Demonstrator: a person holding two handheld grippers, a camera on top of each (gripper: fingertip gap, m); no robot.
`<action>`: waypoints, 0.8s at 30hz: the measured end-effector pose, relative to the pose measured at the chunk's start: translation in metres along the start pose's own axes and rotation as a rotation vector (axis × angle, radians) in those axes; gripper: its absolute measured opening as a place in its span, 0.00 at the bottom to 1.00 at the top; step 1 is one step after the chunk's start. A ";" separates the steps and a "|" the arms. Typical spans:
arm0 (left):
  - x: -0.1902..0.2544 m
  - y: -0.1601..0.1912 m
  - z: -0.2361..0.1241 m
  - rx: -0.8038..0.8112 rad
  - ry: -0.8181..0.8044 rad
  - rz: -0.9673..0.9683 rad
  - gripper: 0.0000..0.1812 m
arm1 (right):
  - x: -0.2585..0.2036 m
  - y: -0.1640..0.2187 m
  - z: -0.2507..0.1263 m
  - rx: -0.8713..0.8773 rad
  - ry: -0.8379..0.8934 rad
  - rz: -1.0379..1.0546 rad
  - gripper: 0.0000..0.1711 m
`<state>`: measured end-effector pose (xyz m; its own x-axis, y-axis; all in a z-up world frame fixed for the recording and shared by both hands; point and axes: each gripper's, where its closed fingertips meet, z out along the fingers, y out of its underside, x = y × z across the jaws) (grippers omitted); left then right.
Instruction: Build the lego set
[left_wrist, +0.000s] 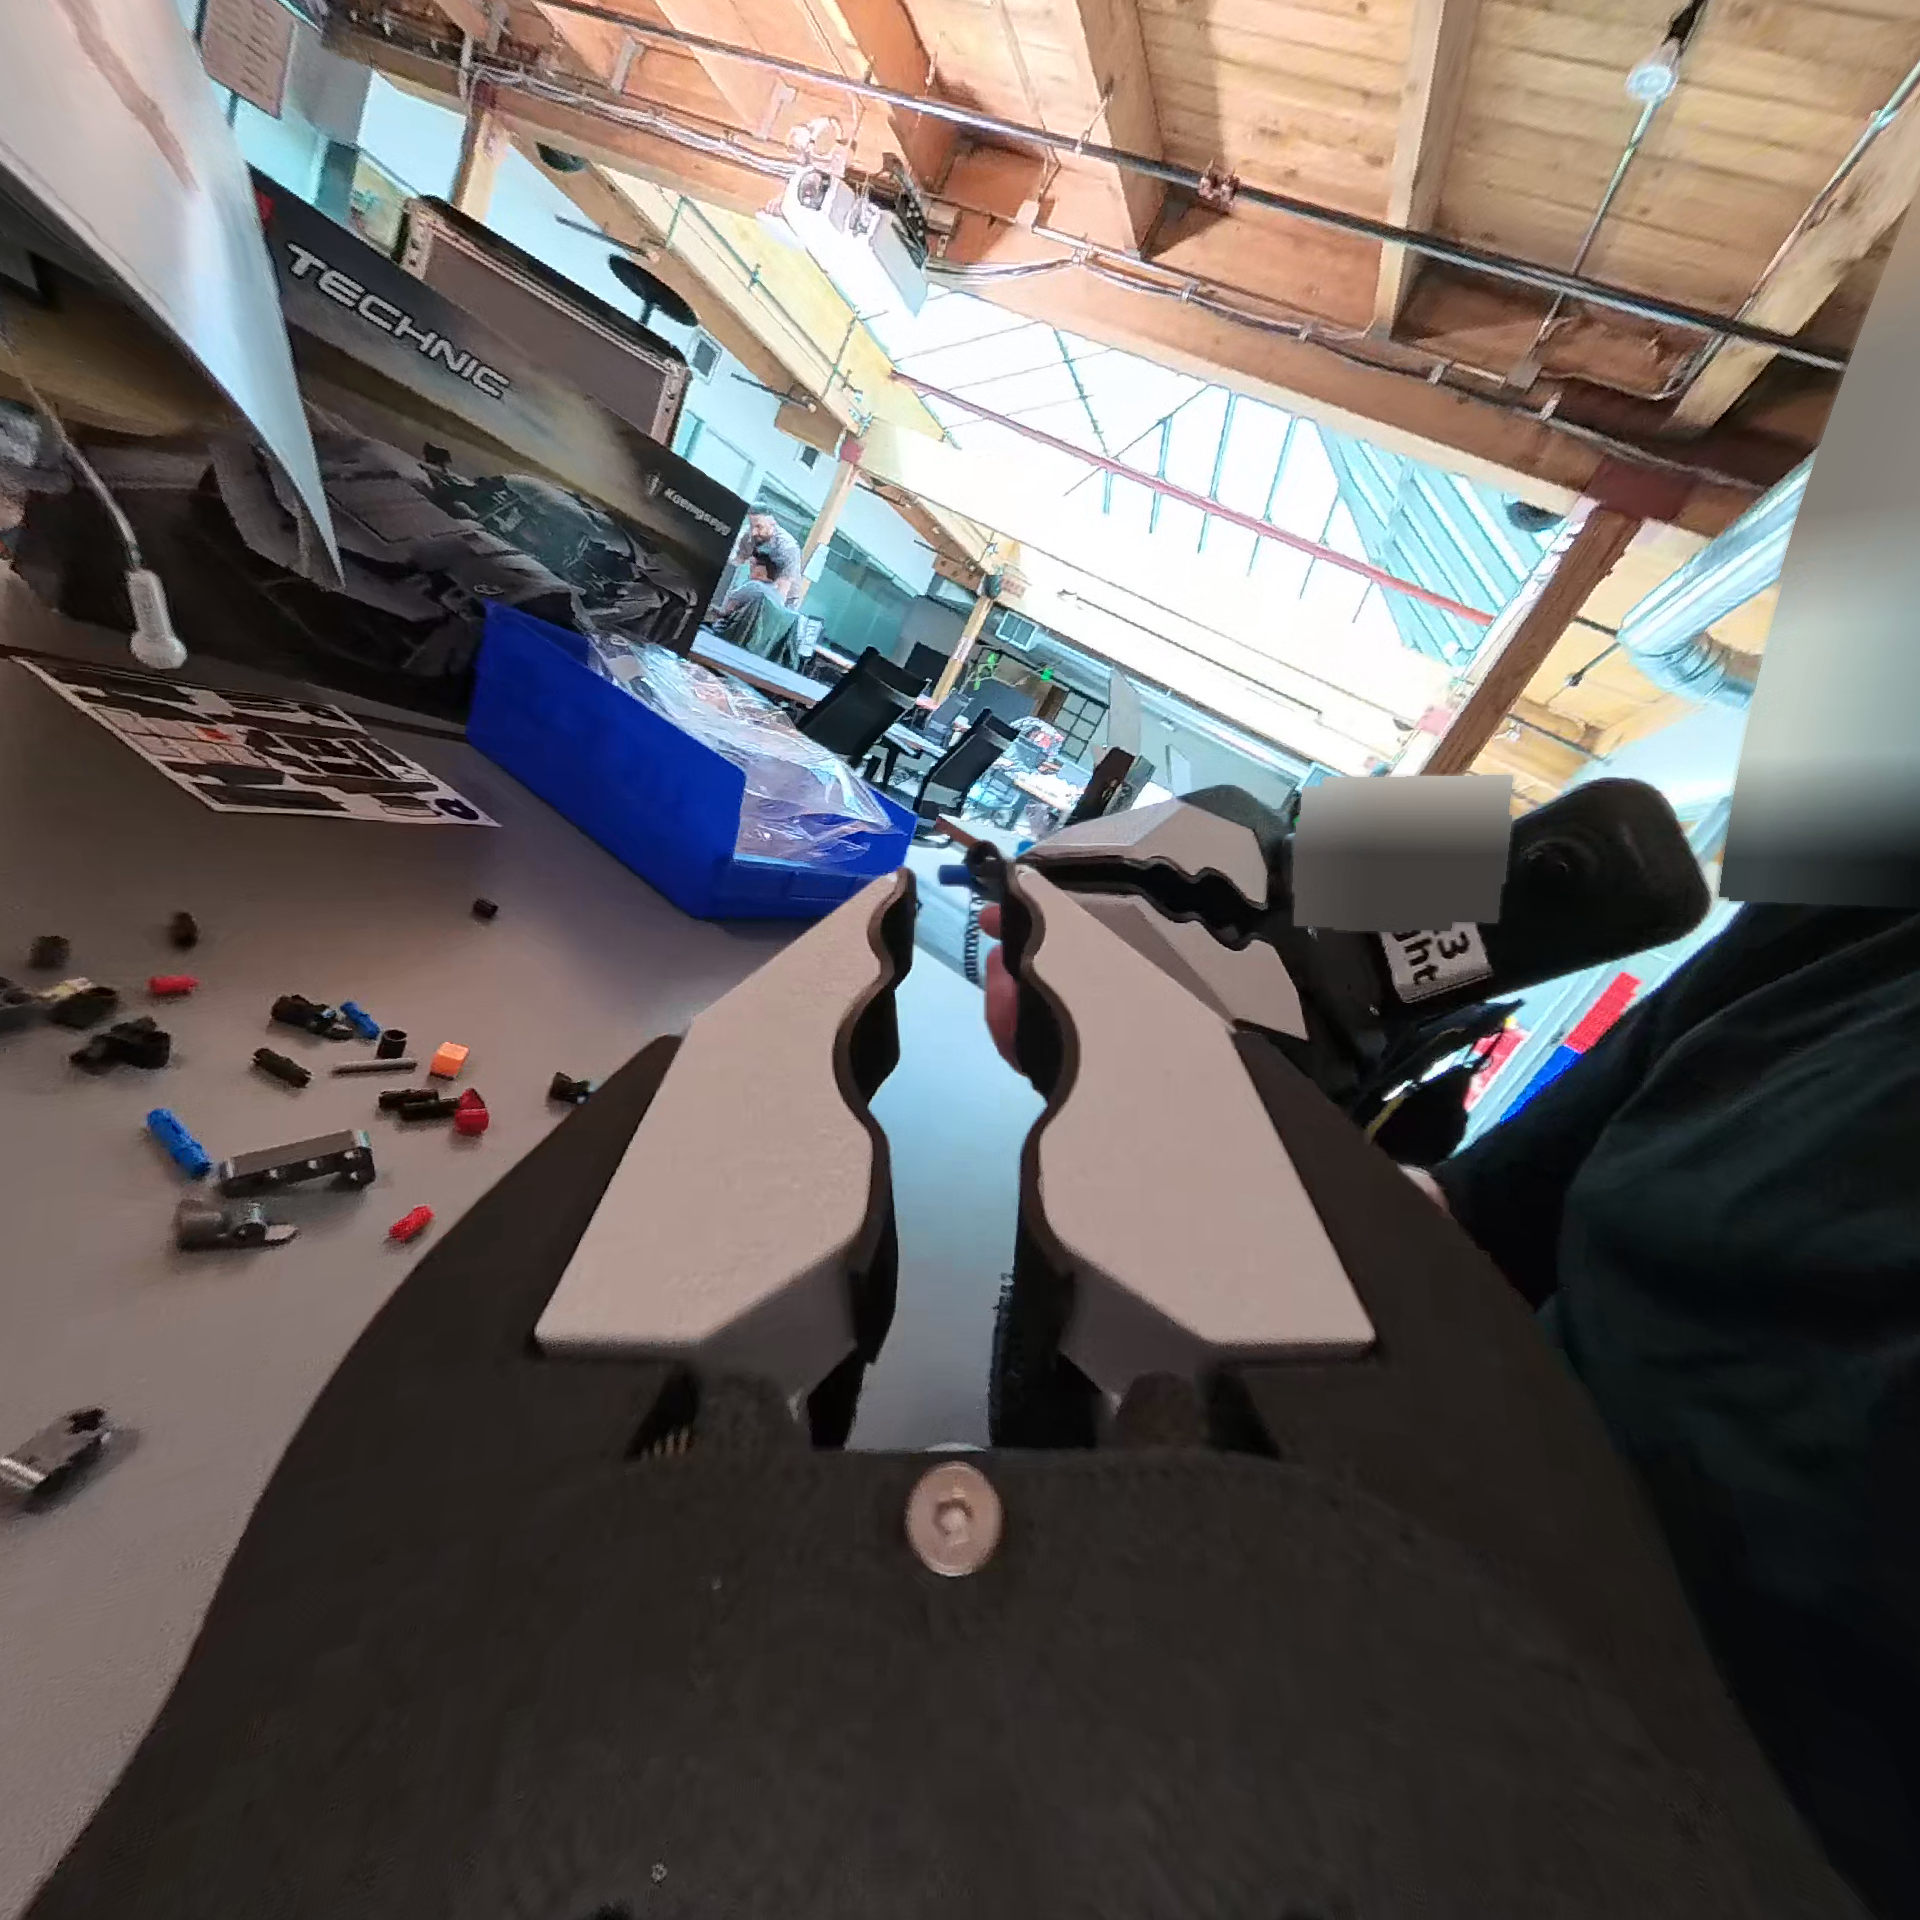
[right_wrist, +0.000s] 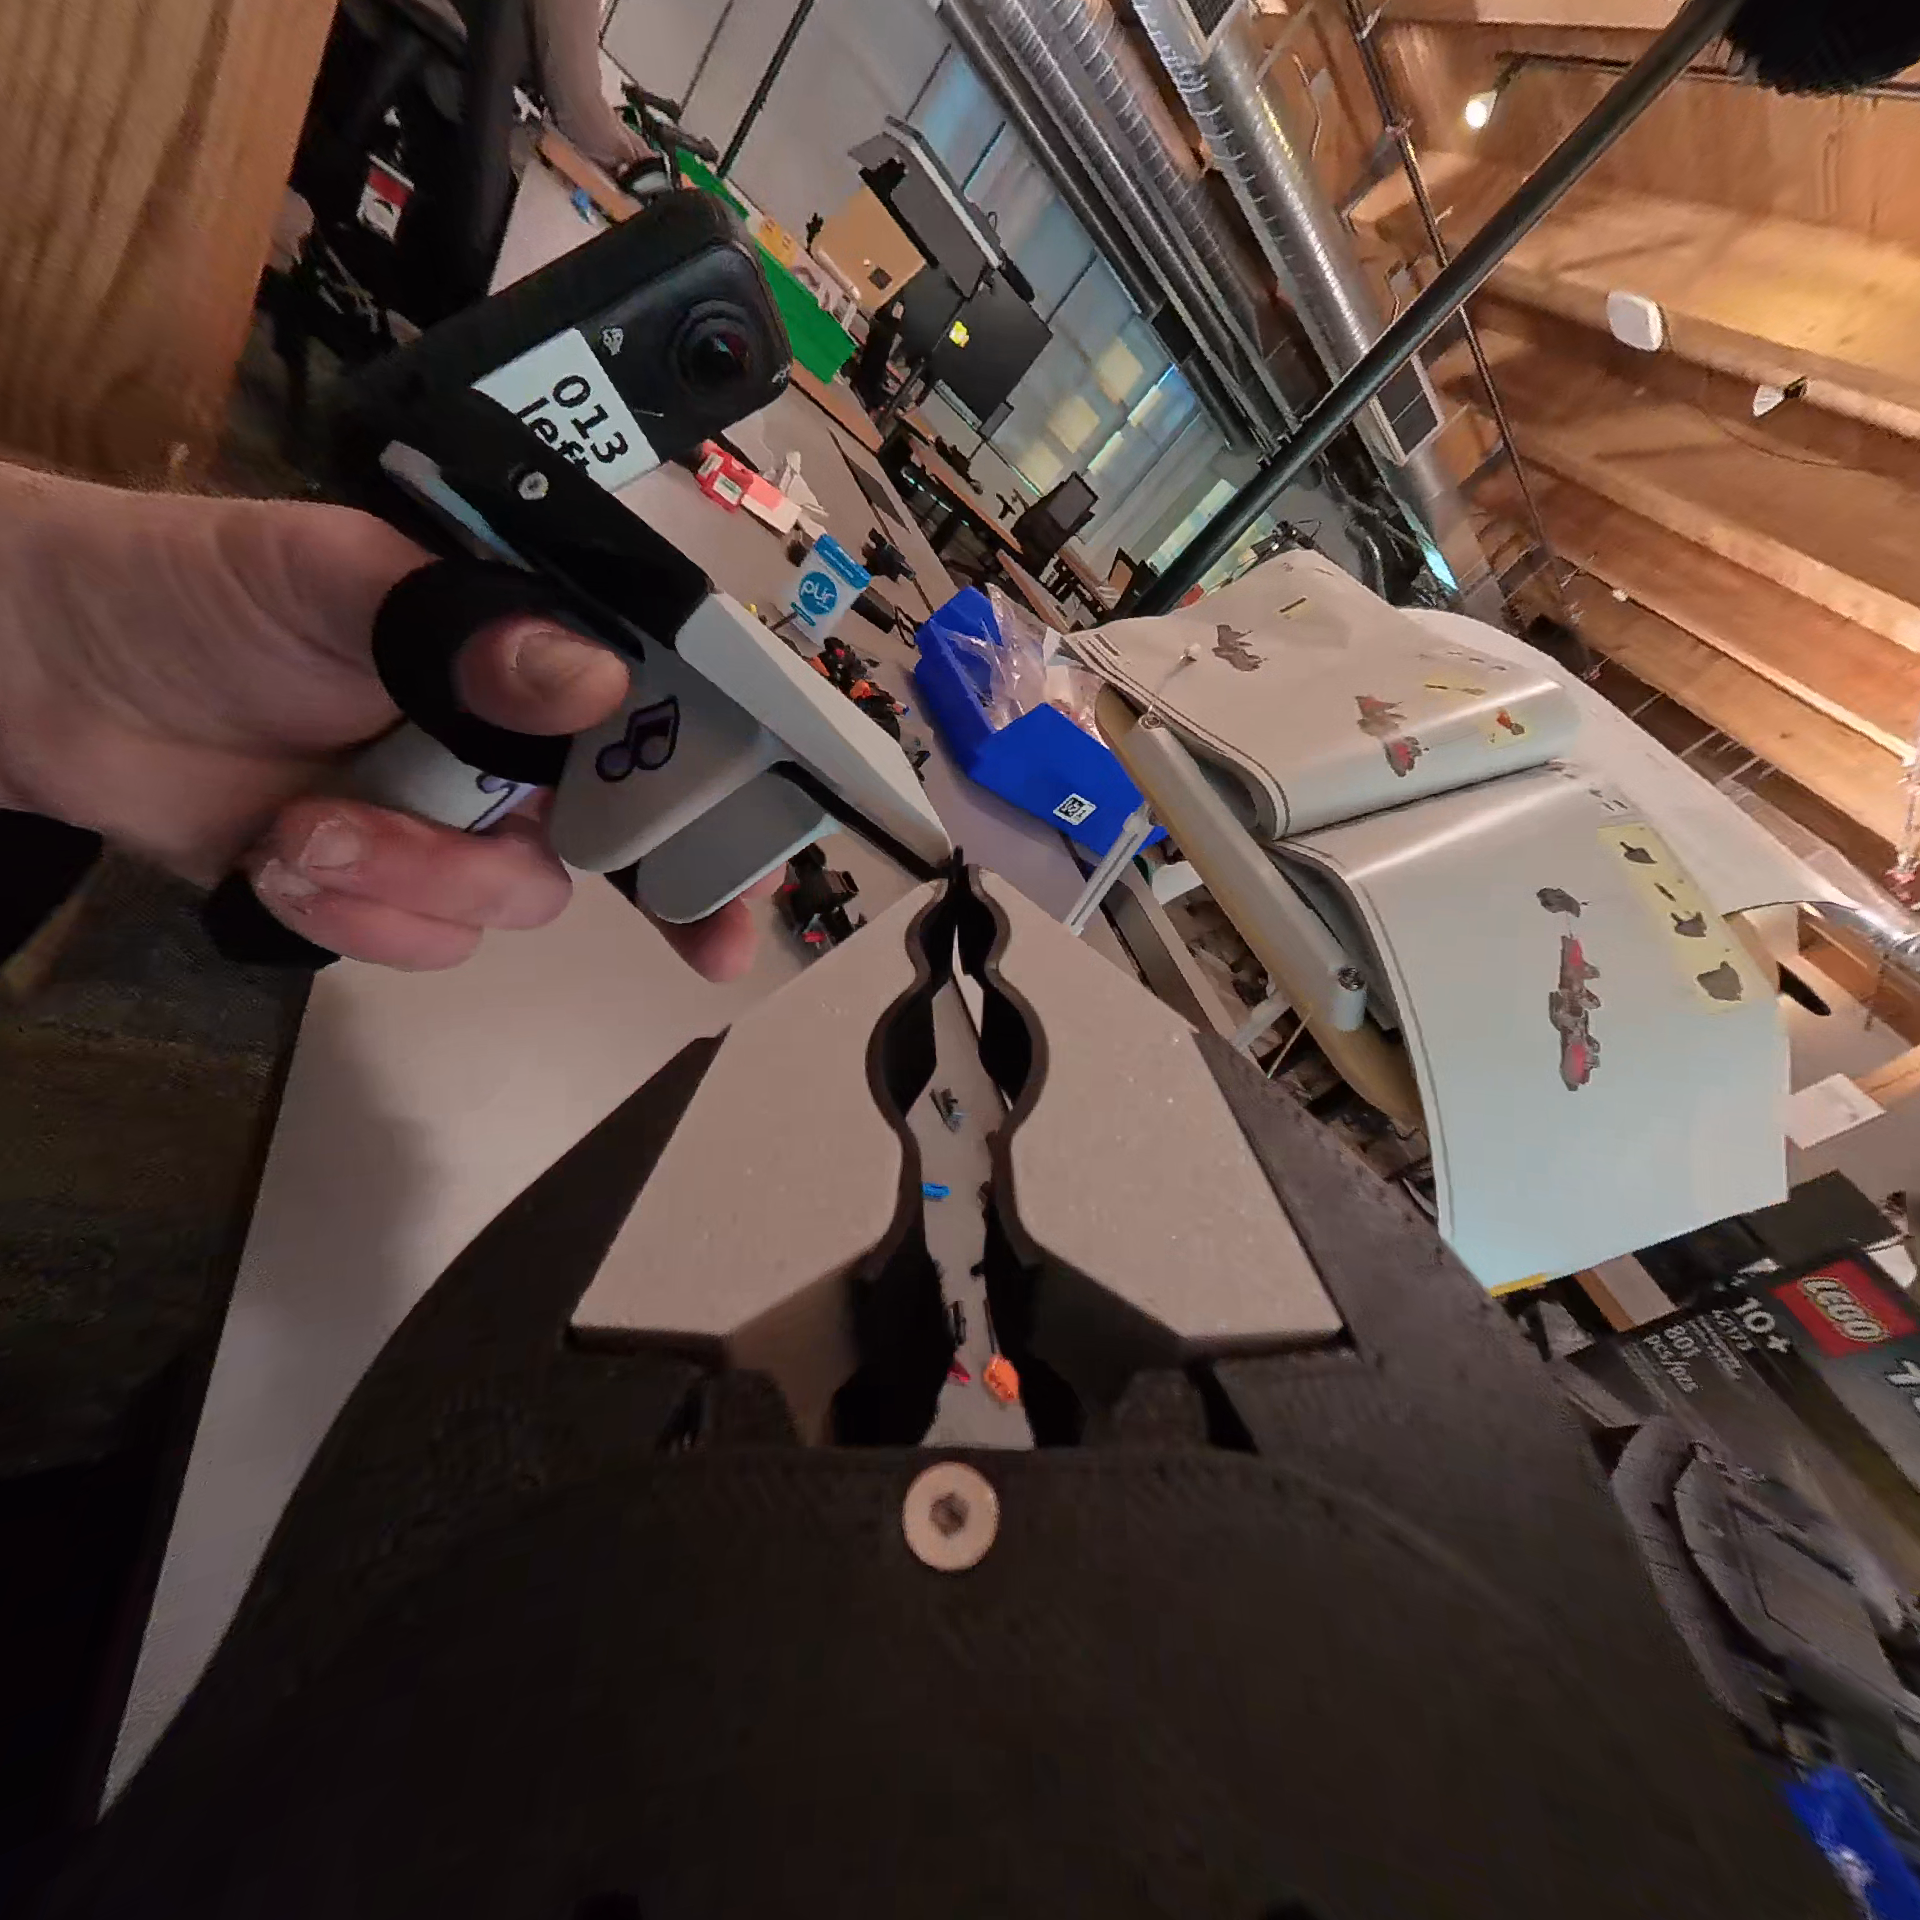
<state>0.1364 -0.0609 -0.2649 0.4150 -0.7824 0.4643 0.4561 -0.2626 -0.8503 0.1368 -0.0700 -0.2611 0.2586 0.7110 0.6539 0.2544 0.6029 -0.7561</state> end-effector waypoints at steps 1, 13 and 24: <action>0.002 0.000 0.000 0.004 0.017 -0.012 0.08 | 0.001 0.000 0.001 -0.004 0.009 -0.013 0.00; 0.011 -0.003 0.001 0.076 0.103 -0.068 0.09 | -0.008 -0.004 0.005 0.012 -0.001 -0.057 0.00; 0.008 -0.016 0.001 0.136 0.066 -0.050 0.11 | 0.006 -0.008 0.003 0.052 -0.007 0.060 0.00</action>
<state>0.1326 -0.0623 -0.2473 0.3390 -0.8068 0.4840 0.5793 -0.2263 -0.7830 0.1331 -0.0695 -0.2509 0.2656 0.7486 0.6075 0.1895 0.5774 -0.7942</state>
